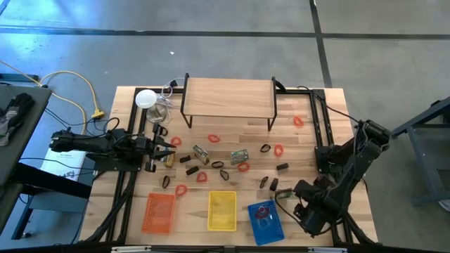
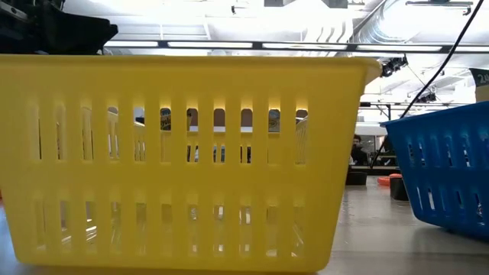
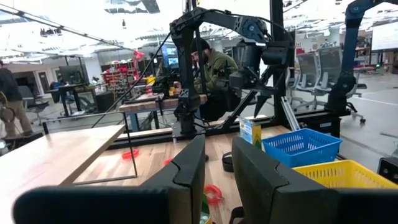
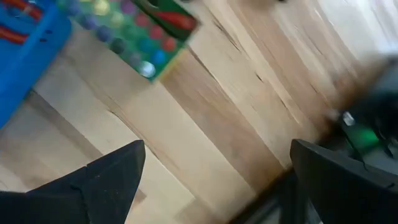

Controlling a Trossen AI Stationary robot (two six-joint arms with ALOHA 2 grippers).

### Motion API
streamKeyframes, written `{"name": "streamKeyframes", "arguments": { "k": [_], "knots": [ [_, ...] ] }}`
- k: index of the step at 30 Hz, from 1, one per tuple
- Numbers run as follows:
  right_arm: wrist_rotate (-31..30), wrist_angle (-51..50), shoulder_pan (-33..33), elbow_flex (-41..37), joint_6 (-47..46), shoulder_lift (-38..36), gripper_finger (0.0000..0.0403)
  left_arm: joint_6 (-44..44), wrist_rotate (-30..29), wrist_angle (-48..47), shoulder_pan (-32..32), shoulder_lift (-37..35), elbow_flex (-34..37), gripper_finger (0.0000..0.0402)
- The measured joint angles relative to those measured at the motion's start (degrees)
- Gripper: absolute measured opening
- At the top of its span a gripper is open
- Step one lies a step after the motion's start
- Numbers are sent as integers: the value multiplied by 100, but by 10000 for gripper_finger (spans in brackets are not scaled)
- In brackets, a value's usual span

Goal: Pick & Place Office Desk Supplies
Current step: Put the yellow crayon box into the yellow bin

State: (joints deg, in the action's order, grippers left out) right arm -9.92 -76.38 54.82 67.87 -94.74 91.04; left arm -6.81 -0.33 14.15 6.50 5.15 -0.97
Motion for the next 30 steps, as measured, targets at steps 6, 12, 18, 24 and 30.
{"name": "streamKeyframes", "arguments": {
  "k": [6,12,18,24,30],
  "knots": [
    [-184,325,186,-523,240,-181,389,-70,-153,1,0,0,0,77],
    [-708,1128,220,-1261,393,-734,389,-258,-187,4,0,-1,0,77],
    [-1201,1887,220,-1824,1043,-1031,389,30,-596,9,2,-2,0,77],
    [-1325,2463,202,-2145,1104,-1007,389,370,-753,9,2,-1,0,77],
    [-1969,2698,204,-2167,1104,-1007,389,689,-750,9,2,-2,0,77]
  ]
}}
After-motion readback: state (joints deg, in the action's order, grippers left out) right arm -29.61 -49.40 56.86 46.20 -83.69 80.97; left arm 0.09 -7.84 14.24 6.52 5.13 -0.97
